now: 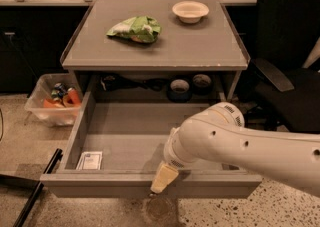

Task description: Close top drawer

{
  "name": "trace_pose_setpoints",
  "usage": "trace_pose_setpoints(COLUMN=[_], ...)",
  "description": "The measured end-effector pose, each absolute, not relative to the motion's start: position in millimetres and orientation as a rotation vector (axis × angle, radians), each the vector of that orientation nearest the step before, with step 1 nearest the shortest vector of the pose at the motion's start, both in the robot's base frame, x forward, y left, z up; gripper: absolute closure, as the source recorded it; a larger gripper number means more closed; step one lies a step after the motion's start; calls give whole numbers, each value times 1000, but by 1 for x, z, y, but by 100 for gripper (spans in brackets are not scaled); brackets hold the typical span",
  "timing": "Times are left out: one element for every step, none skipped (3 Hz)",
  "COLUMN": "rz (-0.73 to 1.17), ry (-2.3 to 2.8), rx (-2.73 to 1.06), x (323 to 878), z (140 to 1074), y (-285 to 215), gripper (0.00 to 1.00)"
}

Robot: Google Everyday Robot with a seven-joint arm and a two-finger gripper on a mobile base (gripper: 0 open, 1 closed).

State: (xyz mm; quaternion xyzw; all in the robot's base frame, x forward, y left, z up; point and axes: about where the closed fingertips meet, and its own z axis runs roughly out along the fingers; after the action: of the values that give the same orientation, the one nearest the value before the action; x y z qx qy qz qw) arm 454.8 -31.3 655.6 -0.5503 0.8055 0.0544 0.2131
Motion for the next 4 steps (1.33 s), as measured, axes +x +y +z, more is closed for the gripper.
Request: trace_pose_setpoints(rz=[66, 8, -60, -124], ry=[2235, 2221, 2181, 2141], rx=[-1444, -1413, -1377, -1347], x=[473, 483, 503, 527], z=[657, 668, 689, 703], y=[-39, -41, -39, -37], gripper=[19, 42, 65, 89])
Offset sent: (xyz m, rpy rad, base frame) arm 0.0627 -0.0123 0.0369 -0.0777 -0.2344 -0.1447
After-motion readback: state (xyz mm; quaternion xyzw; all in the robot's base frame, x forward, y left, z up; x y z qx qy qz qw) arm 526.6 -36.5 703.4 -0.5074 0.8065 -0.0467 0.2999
